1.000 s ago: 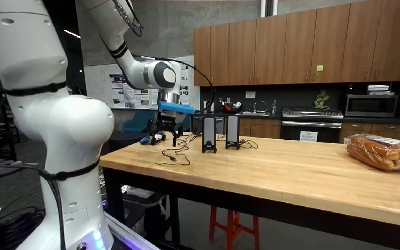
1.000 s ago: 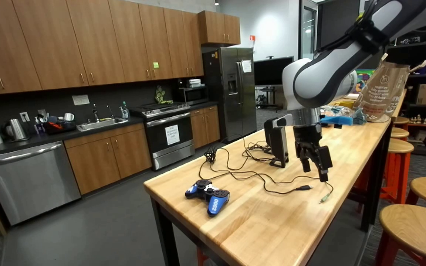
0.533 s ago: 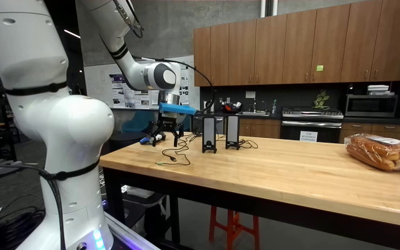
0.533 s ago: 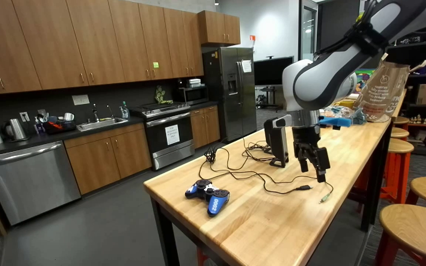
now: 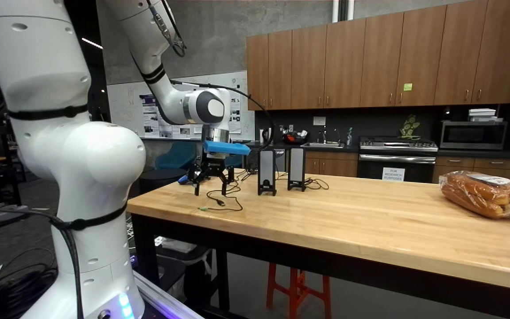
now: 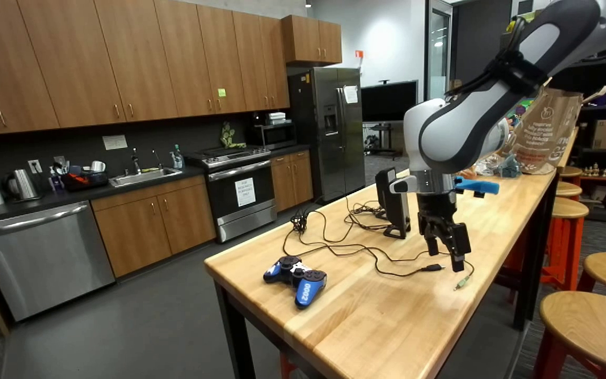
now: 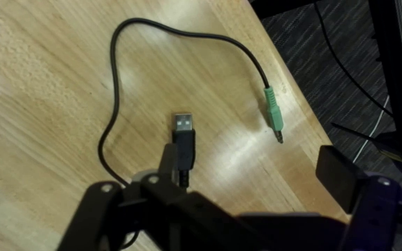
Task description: Move the usb and the aux jack and place them in front of the speaker on the left
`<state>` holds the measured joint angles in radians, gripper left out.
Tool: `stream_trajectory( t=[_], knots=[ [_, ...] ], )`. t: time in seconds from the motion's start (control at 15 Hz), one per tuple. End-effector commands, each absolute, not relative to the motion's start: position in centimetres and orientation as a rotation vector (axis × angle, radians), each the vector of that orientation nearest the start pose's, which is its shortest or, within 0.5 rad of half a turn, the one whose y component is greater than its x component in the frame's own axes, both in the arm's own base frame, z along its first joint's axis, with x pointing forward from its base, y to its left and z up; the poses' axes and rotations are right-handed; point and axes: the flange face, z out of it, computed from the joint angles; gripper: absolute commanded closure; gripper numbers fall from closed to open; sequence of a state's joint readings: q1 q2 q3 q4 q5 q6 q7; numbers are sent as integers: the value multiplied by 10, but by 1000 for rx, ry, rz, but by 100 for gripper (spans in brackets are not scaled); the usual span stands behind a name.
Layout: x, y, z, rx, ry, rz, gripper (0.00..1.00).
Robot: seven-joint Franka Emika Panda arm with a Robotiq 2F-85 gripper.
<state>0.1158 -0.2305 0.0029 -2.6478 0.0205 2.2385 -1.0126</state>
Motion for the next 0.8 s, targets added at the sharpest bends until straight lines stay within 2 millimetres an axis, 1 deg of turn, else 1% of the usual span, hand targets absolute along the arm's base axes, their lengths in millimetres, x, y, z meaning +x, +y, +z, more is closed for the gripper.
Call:
stream_trajectory(
  t=[0.0, 0.73],
  knots=[
    [392, 43, 298, -2569, -1652, 230, 0],
    [401, 42, 279, -2535, -1678, 250, 0]
  ],
)
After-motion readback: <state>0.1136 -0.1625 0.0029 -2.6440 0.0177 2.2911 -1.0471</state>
